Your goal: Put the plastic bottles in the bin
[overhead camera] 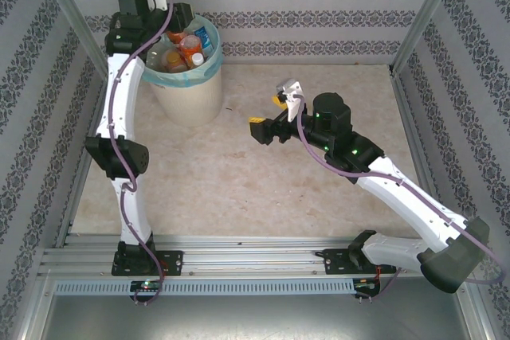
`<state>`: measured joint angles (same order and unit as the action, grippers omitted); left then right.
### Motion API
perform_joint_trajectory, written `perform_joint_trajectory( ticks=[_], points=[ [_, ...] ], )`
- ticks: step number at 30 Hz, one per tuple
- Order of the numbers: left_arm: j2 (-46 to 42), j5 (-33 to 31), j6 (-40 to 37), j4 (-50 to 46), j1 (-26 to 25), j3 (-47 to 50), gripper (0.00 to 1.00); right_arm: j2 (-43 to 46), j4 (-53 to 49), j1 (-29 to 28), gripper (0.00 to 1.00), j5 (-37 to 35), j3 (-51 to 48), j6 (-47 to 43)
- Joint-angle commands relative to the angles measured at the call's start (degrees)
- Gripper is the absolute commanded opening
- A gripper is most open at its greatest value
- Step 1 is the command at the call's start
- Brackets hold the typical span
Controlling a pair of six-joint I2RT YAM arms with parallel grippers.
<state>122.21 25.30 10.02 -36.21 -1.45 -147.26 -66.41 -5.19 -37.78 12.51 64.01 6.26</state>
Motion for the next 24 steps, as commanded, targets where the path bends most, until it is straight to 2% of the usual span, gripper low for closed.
perform_joint_trajectory(
  ticks=[1,4,7,9,12,16,18,21,24],
  points=[
    [-6.40,-3.12,1.10,-3.92,-0.22,0.68,0.41,0.29,-1.53,-0.59,0.96,-7.11,1.75,1.83],
    [-16.39,-6.52,1.02,-1.67,-0.22,13.09,0.43,0.66,-3.98,0.85,0.96,-12.61,2.43,3.06],
    [-33.62,-10.60,1.55,14.24,-0.22,40.06,0.47,2.08,-5.94,5.13,0.96,-14.25,1.92,5.52],
    [-45.15,-16.00,2.32,23.71,-0.21,56.97,0.52,3.78,-6.52,9.48,0.96,-13.19,0.63,7.28],
    [-56.36,-21.26,4.18,23.39,-0.22,71.84,0.52,5.68,-9.23,15.05,0.97,-13.78,-0.98,7.27],
    [-67.50,-25.49,6.96,28.52,-0.20,93.35,0.52,8.09,-9.22,22.16,0.98,-15.60,-6.18,4.64],
    [-72.20,-30.90,6.46,33.44,-0.22,104.06,0.52,9.72,-6.43,26.36,0.98,-17.26,-11.22,2.90],
    [-75.78,-37.66,2.39,42.91,-0.22,116.24,0.53,12.05,-1.64,31.99,0.98,-19.50,-18.94,0.02],
    [-74.69,-41.45,-2.13,56.88,0.02,125.97,0.54,13.62,6.22,36.19,0.98,-21.16,-27.98,-3.01]
  ],
)
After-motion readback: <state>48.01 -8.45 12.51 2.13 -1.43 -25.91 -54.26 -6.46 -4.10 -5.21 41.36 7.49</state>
